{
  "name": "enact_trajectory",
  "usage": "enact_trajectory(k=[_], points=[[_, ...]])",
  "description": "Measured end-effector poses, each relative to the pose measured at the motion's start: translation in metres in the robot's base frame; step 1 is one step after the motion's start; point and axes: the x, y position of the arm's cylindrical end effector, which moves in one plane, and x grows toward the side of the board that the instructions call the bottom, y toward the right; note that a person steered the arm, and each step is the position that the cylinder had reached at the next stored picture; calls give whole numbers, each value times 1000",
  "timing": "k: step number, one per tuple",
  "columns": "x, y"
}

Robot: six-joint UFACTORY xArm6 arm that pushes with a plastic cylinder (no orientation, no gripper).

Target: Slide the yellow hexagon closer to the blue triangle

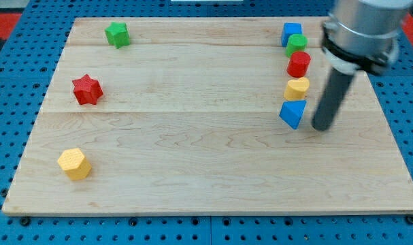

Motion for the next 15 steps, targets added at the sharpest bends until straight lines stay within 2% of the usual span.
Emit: enact_trajectory(k=[1, 2, 3, 4, 5, 6, 7, 9, 10, 11, 12, 13, 14, 15], points=[[64, -77], [95, -220], [83, -366], [44, -432], [22, -408], [3, -455], [-14, -420], [-7, -211], [-7, -217], [-20, -249], [-32, -186], [-33, -161], [-48, -165], [-47, -113]])
